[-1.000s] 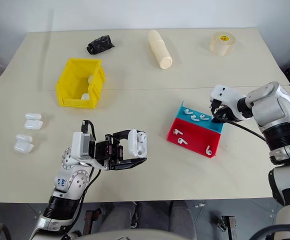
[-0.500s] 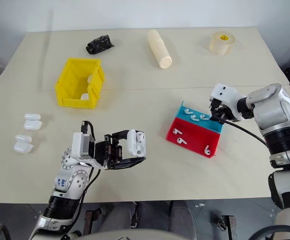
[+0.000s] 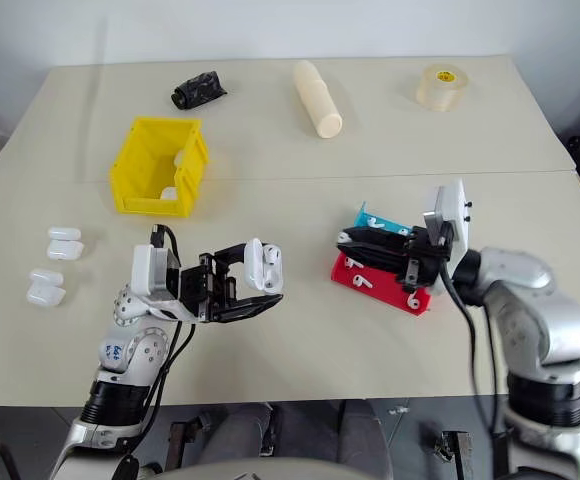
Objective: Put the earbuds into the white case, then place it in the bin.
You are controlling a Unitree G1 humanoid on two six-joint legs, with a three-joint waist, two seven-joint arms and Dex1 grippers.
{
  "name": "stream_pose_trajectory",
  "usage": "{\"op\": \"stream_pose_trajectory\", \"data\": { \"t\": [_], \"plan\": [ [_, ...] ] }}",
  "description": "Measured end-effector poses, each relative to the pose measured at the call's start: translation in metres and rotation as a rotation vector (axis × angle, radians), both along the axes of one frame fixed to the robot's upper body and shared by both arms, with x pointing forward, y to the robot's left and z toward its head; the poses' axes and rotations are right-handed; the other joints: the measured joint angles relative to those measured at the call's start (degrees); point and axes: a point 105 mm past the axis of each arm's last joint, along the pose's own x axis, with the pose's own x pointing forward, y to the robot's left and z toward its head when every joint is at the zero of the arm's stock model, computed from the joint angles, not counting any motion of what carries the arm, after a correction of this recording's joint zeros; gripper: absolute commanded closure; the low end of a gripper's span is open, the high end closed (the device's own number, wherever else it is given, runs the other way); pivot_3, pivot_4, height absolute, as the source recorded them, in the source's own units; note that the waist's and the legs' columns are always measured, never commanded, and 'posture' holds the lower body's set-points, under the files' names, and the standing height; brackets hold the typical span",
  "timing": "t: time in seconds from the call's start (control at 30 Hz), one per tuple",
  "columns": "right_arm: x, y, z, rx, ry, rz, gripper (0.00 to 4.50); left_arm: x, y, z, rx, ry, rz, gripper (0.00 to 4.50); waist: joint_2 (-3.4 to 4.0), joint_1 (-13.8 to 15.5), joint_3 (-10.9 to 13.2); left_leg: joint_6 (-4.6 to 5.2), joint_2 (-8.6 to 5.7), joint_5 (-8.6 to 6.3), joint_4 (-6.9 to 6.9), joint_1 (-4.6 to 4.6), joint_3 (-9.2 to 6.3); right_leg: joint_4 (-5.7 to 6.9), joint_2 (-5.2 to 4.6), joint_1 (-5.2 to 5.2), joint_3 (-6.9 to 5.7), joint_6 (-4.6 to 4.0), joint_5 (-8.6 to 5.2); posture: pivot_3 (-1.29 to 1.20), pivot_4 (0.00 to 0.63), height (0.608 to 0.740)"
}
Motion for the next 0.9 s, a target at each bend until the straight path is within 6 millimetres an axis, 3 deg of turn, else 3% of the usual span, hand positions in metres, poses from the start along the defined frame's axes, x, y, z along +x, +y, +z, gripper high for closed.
{"op": "stream_pose_trajectory", "data": {
  "t": [0.27,0.6,0.9],
  "plan": [
    [-0.015,0.025,0.009,0.189,0.051,0.012,3.94,0.007,-0.001,0.004,0.01,0.045,0.005,1.71,0.0,0.0,0.0,0.01,-0.07,0.0,-0.01,0.0,-0.04,0.02,0.0,0.0,0.03,-0.01,0.0,0.0,0.15,0.74],
    [-0.023,0.043,0.0,0.152,0.035,0.057,3.94,0.014,-0.005,0.007,0.016,0.115,0.013,1.71,0.0,-0.18,0.0,0.01,-0.07,0.0,-0.06,0.01,-0.03,0.01,0.02,-0.01,0.03,-0.01,0.0,0.0,0.15,0.74],
    [-0.023,0.045,-0.011,0.131,0.016,0.054,3.94,0.015,-0.007,0.006,0.016,0.136,0.015,1.71,0.0,-0.16,0.0,0.02,-0.07,0.0,-0.07,0.01,-0.02,-0.01,0.03,0.0,0.04,-0.01,0.0,0.0,0.15,0.74]
  ]
}}
